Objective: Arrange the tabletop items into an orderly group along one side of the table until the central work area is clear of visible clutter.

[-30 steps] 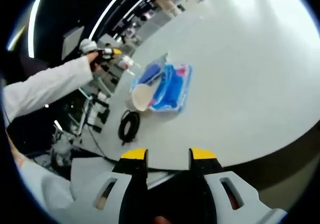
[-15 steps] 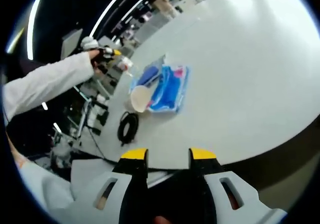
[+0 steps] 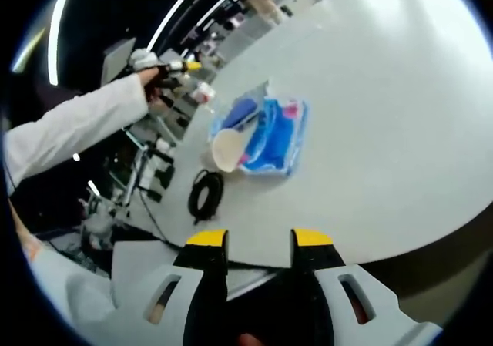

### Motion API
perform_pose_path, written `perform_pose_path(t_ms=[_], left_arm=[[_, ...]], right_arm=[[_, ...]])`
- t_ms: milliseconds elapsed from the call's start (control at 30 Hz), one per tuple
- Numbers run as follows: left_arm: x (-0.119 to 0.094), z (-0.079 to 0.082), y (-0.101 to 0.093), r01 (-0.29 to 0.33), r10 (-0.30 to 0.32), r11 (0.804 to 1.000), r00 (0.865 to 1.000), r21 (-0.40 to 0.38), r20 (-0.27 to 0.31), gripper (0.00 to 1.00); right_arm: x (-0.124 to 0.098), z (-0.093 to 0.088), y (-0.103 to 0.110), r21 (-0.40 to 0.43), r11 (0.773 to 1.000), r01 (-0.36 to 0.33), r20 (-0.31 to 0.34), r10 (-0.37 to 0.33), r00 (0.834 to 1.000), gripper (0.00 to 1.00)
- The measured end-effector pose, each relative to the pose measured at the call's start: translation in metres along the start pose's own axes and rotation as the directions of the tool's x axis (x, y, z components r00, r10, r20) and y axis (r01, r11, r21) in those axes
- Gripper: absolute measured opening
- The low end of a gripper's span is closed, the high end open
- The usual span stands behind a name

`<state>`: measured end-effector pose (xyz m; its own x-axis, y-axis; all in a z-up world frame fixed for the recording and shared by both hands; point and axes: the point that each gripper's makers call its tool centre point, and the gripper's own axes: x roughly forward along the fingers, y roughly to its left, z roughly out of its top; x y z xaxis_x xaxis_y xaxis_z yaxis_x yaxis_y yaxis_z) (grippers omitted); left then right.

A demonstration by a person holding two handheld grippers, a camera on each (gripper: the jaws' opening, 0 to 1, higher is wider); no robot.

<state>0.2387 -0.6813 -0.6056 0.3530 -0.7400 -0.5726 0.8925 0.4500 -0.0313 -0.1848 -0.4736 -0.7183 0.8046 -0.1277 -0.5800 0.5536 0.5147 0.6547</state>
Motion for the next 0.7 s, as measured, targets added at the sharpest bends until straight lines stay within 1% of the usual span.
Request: perform_pose_path(t_ms=[33, 67, 100, 133, 200, 233, 300, 367, 400, 500, 567, 633, 700], left_arm=[[-0.003, 0.002, 0.000, 0.004, -0.004, 1.000, 1.000, 0.007, 0.020, 0.91], [-0.006, 0.000, 0.001, 0.004, -0.004, 1.000, 1.000, -0.006, 0.012, 0.93], [-0.009, 0.000, 0.002, 0.012, -0.012, 1.000, 1.000, -0.019, 0.013, 0.93], [-0.011, -0.001, 0.002, 0.026, -0.026, 0.998, 1.000, -0.056, 0.010, 0.92], [-0.017, 0.001, 0.007, 0.030, -0.027, 0.997, 0.999, -0.074, 0.033, 0.95], [-0.019, 0.002, 0.009, 0.030, -0.027, 0.998, 0.999, -0.063, 0.044, 0.97], [-0.026, 0.006, 0.011, 0.038, -0.037, 0.999, 0.996, -0.003, 0.077, 1.00], [-0.034, 0.005, 0.014, 0.038, -0.043, 0.998, 0.994, 0.053, 0.096, 1.00], [-0.039, 0.005, 0.017, 0.028, -0.035, 0.998, 0.993, 0.064, 0.109, 1.00], [-0.054, -0.004, 0.018, 0.051, -0.058, 0.997, 0.991, 0.058, 0.124, 1.00], [-0.062, -0.010, 0.021, 0.054, -0.060, 0.997, 0.990, 0.050, 0.125, 1.00], [-0.074, -0.021, 0.024, 0.063, -0.068, 0.997, 0.989, 0.044, 0.130, 1.00], [-0.081, -0.027, 0.026, 0.070, -0.075, 0.997, 0.988, 0.045, 0.135, 1.00]], right_arm=[[0.000, 0.001, 0.000, -0.002, 1.000, -0.001, 0.001, 0.001, 1.000, 0.30], [0.000, 0.001, 0.001, -0.005, 1.000, -0.003, 0.001, 0.003, 1.000, 0.30], [0.001, 0.002, 0.001, -0.008, 1.000, -0.004, 0.000, 0.004, 1.000, 0.30], [0.001, 0.002, 0.002, -0.011, 1.000, -0.006, -0.001, 0.006, 1.000, 0.30], [0.001, 0.004, 0.004, -0.018, 1.000, -0.016, 0.000, 0.016, 1.000, 0.30], [0.002, 0.005, 0.006, -0.023, 1.000, -0.020, 0.000, 0.020, 1.000, 0.30], [0.002, 0.007, 0.008, -0.039, 0.999, -0.027, 0.002, 0.028, 1.000, 0.30], [0.003, 0.007, 0.010, -0.046, 0.998, -0.034, 0.005, 0.035, 0.999, 0.30], [0.003, 0.008, 0.010, -0.048, 0.998, -0.037, 0.007, 0.037, 0.999, 0.30], [0.002, 0.006, 0.011, -0.054, 0.998, -0.042, 0.007, 0.043, 0.999, 0.30], [0.002, 0.005, 0.012, -0.056, 0.997, -0.047, 0.008, 0.048, 0.999, 0.30], [0.001, 0.005, 0.014, -0.058, 0.997, -0.053, 0.013, 0.054, 0.998, 0.30], [-0.002, 0.005, 0.015, -0.064, 0.996, -0.054, 0.019, 0.056, 0.998, 0.30]])
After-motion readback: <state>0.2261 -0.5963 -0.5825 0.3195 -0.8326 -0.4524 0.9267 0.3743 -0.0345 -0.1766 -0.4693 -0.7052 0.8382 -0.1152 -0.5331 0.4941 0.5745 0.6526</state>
